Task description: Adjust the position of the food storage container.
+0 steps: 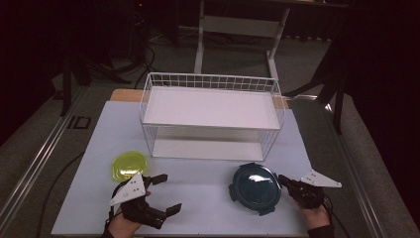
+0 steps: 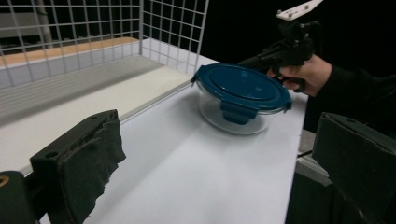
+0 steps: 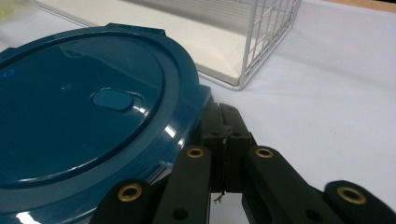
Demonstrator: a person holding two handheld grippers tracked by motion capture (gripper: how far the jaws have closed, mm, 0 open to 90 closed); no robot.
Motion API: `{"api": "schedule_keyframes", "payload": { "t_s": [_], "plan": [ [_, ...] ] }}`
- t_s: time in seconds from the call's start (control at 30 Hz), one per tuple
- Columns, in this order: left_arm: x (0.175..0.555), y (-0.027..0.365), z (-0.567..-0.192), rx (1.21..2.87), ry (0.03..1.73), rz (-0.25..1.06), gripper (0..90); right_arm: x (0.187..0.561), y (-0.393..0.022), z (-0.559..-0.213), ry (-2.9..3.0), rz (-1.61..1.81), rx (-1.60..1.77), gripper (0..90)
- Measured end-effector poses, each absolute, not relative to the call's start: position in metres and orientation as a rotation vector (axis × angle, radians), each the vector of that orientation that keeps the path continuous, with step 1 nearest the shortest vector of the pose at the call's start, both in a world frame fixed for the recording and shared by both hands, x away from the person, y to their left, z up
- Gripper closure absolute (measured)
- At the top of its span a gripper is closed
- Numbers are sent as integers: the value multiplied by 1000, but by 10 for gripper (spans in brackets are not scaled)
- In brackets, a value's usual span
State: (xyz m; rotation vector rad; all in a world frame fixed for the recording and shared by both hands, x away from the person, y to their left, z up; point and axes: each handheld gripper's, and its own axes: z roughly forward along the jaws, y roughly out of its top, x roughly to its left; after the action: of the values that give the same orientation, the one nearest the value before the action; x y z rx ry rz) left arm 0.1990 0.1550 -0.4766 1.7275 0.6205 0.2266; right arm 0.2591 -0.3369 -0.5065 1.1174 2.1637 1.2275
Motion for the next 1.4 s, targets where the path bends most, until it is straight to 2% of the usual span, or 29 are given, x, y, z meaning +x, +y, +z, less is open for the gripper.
{"api": "schedule_keyframes", "payload": {
  "t_s": [0.2,0.6,1.4],
  "plan": [
    [198,152,-477,1749,610,231,25,254,-337,-507,2172,1242,1137,900],
    [198,154,-478,1751,603,240,25,246,-302,-506,2271,1281,1095,900],
    [197,153,-481,1766,577,249,26,229,-295,-508,2306,1310,1068,900]
  ]
}}
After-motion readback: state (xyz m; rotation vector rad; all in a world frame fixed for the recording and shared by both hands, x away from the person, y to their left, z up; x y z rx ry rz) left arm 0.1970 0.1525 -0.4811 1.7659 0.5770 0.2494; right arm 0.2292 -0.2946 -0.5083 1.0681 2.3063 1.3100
